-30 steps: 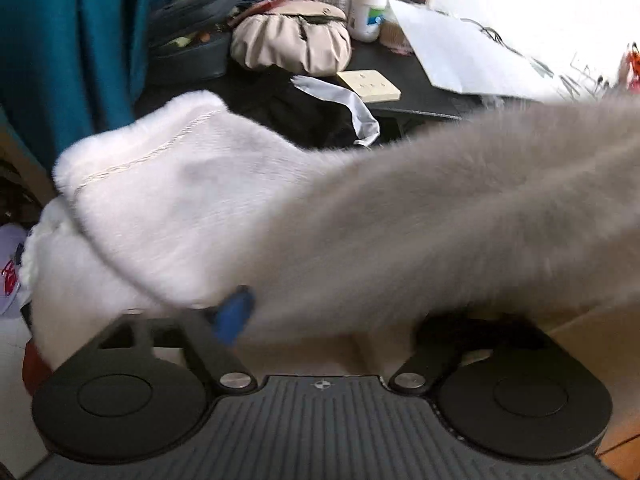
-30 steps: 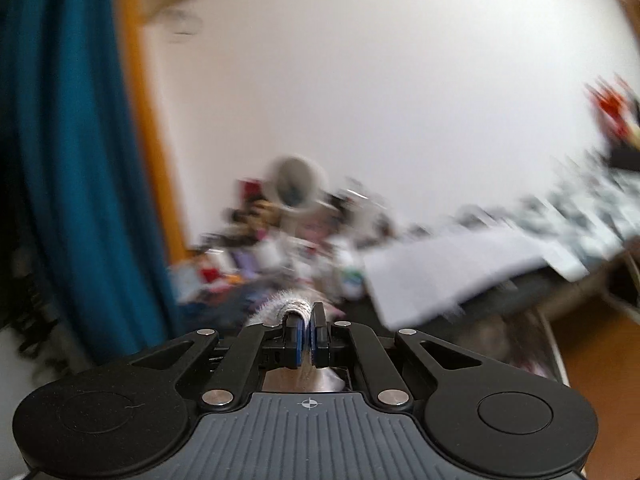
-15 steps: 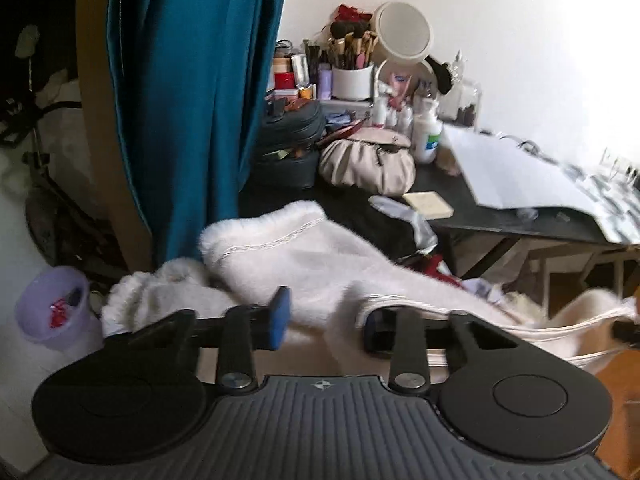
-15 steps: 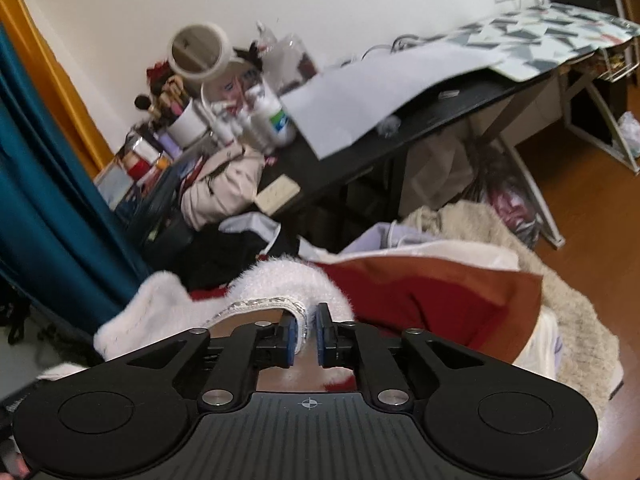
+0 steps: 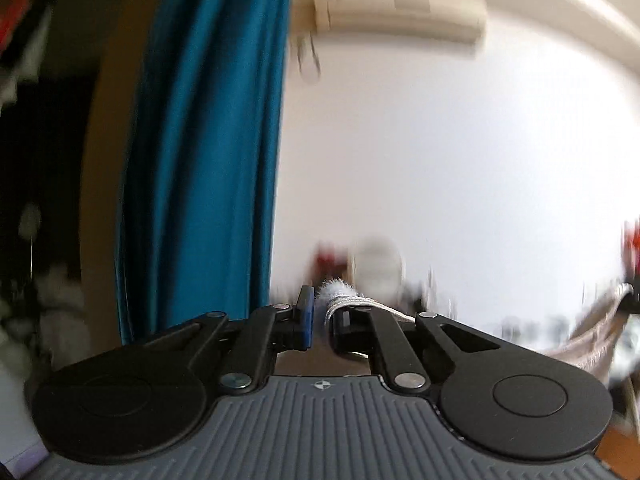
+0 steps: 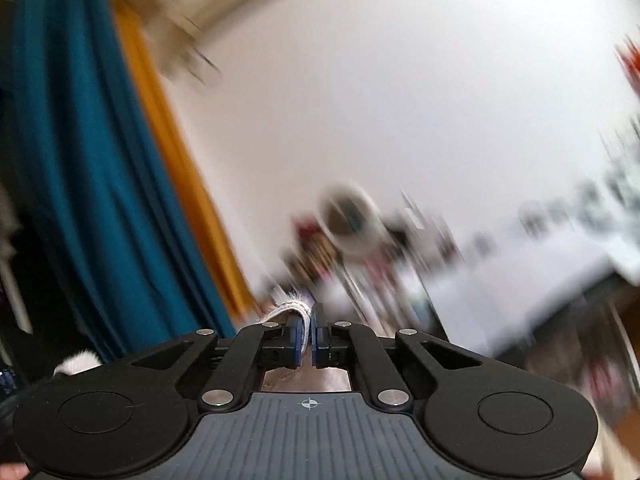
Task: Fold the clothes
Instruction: 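Grasp the robe with the left gripper while the right gripper holds it up, then carry the robe with both grippers across the room toward the patterned table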
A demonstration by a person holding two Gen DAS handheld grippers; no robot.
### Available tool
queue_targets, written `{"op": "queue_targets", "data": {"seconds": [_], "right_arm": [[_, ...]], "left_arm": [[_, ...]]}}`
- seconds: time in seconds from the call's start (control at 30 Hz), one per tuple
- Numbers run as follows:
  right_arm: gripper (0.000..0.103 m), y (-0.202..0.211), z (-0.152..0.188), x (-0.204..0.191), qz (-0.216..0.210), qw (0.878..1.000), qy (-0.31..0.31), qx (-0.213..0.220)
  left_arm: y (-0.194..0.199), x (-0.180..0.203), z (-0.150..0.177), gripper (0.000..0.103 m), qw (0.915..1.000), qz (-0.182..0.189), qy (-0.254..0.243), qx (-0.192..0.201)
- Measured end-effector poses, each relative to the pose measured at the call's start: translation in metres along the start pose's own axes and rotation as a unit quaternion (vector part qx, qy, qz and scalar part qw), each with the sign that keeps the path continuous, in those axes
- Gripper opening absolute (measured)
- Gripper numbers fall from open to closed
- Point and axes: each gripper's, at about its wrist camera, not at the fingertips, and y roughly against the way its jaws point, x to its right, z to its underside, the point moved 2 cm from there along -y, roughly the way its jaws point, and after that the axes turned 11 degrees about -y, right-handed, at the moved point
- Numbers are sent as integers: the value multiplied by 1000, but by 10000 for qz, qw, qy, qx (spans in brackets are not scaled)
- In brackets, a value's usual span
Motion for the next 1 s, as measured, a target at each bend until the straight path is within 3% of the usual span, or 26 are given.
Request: {"op": "queue_targets", "data": {"seconds": [0.1,0.17,0.23,0.37,0.57,0.67,0.8,1.0], "right_arm": [[4,30,-32,-47,-602,9931,496,879],[4,55,-43,-75,-923,9802,898,1503],[4,69,-49,-86,-1168,9762,851,1615],[4,81,-46,-90,-1254,9799,752,1354],[4,55,11,-49,-280,9942,924,465],[4,31,52,-14,372,9954,877,-132],[4,17,93,17,1084,9887,716,-743],[3,43,109,32,1530,9843,642,-602]], "left_arm": [[30,-14,-57,9,9952,-159,36,960],[50,-21,-82,10,9912,-117,99,1318],[66,-27,-97,10,9889,-12,213,1473],[73,-34,-90,10,9928,231,431,1089],[40,-15,-7,10,9986,353,343,-180],[18,-2,44,9,9936,484,363,-952],[-5,16,93,6,9793,747,469,-1820],[-5,48,102,6,9768,1141,393,-1767]]}}
